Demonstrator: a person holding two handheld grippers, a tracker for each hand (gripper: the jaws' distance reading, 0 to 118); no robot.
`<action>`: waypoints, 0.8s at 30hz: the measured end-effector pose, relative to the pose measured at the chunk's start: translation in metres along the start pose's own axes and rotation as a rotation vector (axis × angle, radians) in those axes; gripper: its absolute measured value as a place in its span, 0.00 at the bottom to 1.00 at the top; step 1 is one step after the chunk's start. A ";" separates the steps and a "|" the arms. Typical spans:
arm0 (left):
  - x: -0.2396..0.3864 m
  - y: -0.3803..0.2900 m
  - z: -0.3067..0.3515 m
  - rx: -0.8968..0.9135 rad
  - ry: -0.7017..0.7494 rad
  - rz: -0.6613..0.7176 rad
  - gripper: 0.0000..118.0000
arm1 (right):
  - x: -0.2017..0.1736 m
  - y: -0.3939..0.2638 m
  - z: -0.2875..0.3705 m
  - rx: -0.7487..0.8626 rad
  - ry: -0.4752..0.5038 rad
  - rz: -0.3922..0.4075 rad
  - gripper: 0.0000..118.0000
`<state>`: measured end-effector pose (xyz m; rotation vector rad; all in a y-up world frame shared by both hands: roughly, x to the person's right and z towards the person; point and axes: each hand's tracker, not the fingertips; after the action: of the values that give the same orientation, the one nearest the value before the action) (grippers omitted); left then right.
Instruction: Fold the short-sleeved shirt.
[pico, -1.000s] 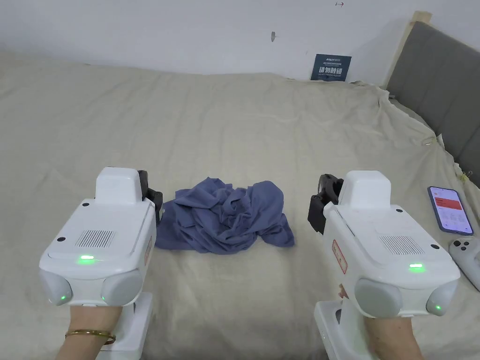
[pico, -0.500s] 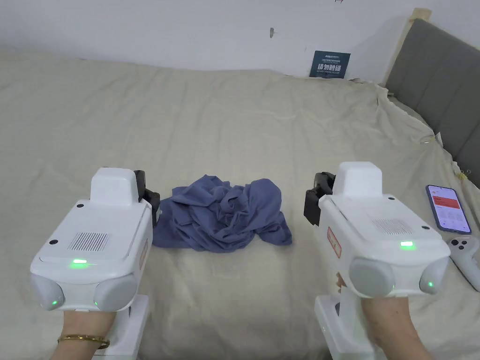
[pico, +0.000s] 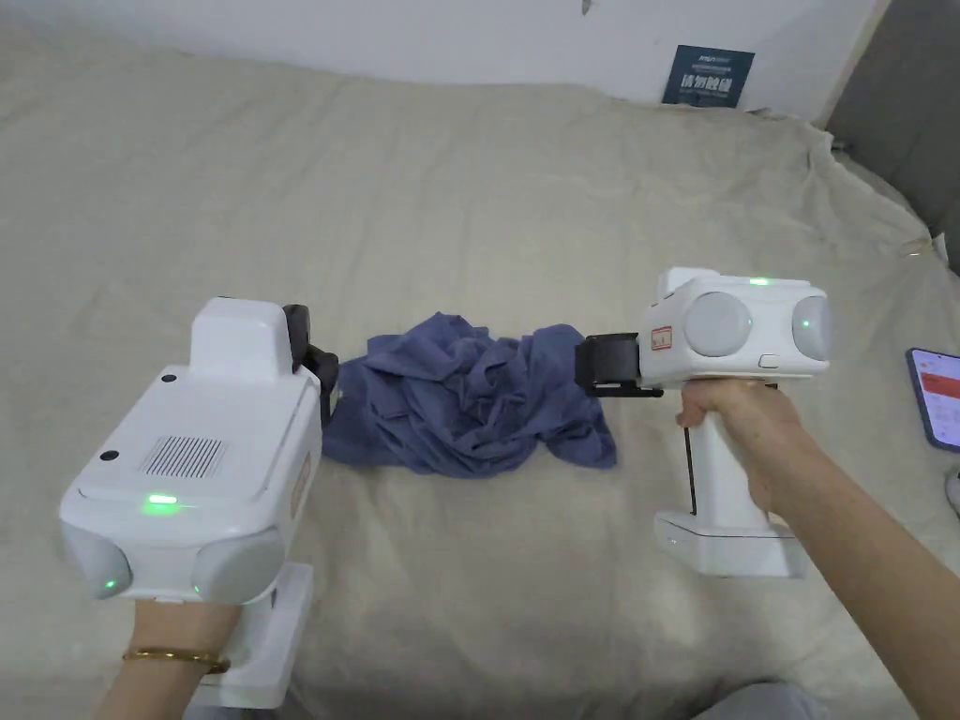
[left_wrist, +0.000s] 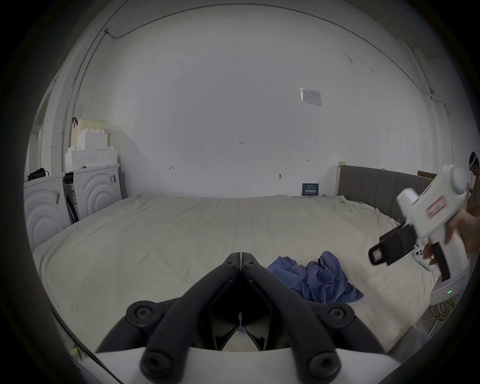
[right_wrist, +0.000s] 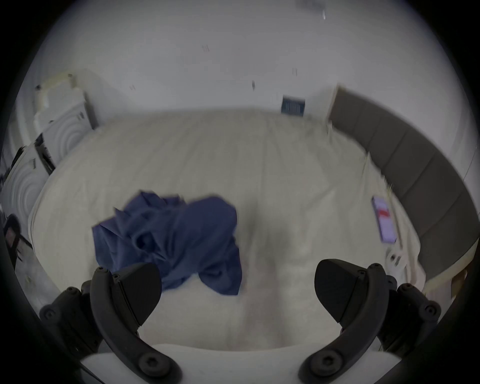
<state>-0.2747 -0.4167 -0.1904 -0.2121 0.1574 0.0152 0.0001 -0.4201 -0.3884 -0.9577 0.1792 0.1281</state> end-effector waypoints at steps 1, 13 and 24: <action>-0.001 -0.001 -0.002 -0.002 0.003 0.002 0.00 | 0.004 -0.001 -0.015 -0.056 0.018 -0.037 0.99; -0.008 -0.015 -0.023 -0.056 0.035 0.032 0.00 | -0.003 -0.026 -0.096 -0.236 -0.010 -0.142 0.65; -0.021 -0.002 -0.045 -0.164 0.005 0.149 0.14 | -0.005 -0.014 -0.081 -0.232 0.039 -0.125 0.03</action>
<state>-0.3028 -0.4281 -0.2303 -0.3633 0.1766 0.1759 -0.0102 -0.4951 -0.4216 -1.2000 0.1421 0.0145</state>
